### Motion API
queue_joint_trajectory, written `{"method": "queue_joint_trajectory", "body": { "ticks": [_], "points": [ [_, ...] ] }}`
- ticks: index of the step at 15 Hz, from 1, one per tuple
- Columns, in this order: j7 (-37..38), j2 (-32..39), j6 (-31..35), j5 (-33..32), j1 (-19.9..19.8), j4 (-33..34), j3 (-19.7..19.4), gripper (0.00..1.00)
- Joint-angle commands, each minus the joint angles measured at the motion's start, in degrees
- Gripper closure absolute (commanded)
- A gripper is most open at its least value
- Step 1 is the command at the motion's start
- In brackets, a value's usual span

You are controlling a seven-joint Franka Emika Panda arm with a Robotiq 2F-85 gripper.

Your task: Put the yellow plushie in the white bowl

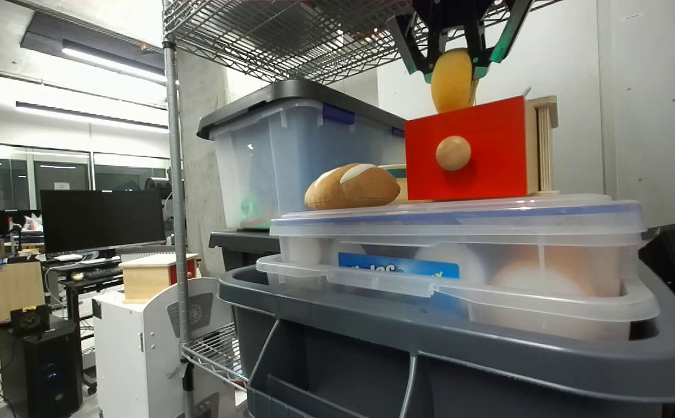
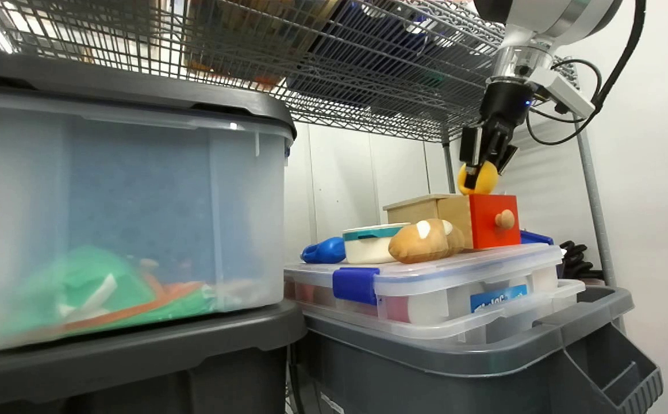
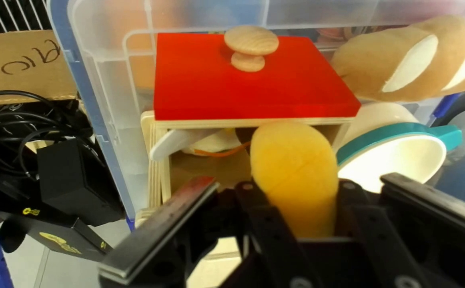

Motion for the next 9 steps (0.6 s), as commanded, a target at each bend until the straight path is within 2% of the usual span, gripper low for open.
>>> {"method": "queue_joint_trajectory", "body": {
  "ticks": [1,9],
  "points": [
    [-0.42,-2.62,-0.98,-0.32,1.34,-1.46,0.51,0.94],
    [-0.69,-6.98,-0.60,-0.34,5.37,-4.43,1.87,0.94]
  ]
}}
